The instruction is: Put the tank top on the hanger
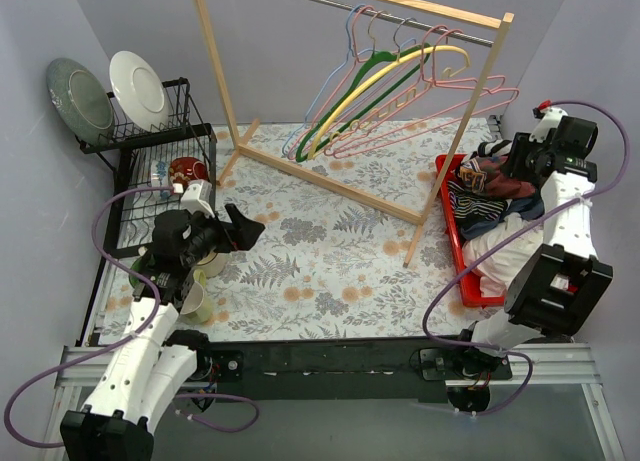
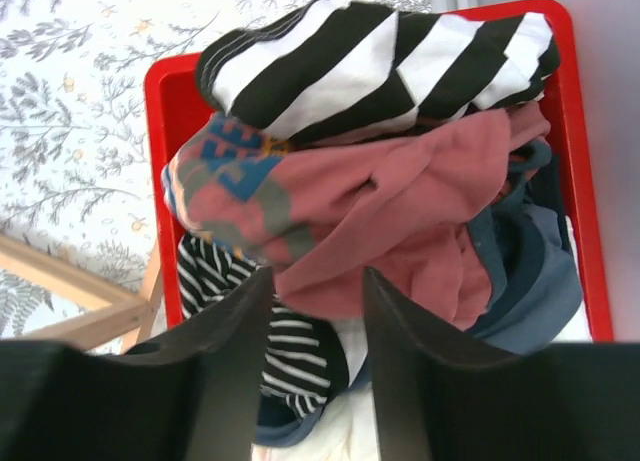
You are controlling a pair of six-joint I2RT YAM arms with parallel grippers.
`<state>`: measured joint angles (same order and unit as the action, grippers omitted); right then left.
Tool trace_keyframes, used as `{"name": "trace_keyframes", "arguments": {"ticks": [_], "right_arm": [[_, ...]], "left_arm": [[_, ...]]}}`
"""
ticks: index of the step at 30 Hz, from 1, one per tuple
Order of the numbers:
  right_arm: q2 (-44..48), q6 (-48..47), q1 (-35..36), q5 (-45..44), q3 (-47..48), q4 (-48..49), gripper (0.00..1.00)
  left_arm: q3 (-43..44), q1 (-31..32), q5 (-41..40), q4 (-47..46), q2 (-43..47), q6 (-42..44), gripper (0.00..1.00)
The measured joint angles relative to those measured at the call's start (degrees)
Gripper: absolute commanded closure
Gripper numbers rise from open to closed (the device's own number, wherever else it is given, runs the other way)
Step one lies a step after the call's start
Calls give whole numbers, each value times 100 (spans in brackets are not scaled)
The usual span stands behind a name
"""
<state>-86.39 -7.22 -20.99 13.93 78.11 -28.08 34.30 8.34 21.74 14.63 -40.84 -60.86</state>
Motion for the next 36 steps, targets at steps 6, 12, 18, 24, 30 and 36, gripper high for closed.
{"name": "trace_keyframes", "arguments": {"ticks": [6, 12, 18, 24, 30, 36], "right_arm": [[-485, 127, 0, -273, 275, 105, 87], [-363, 157, 0, -378, 201, 153, 99], [741, 107, -192, -514, 122, 101, 99], [1873, 81, -789, -439, 970, -46, 99], [2269, 39, -813, -229, 2588, -120, 99], [2365, 15, -815, -42, 3285, -199, 99]], "left_arm": [[0, 59, -61, -7, -195, 48, 2], [0, 59, -116, -9, -197, 63, 2], [0, 59, -118, -4, -96, 57, 2], [0, 59, -74, 0, 179, -9, 2], [4, 59, 0, 144, 334, -227, 2], [35, 59, 39, 234, 544, -433, 2]]}}
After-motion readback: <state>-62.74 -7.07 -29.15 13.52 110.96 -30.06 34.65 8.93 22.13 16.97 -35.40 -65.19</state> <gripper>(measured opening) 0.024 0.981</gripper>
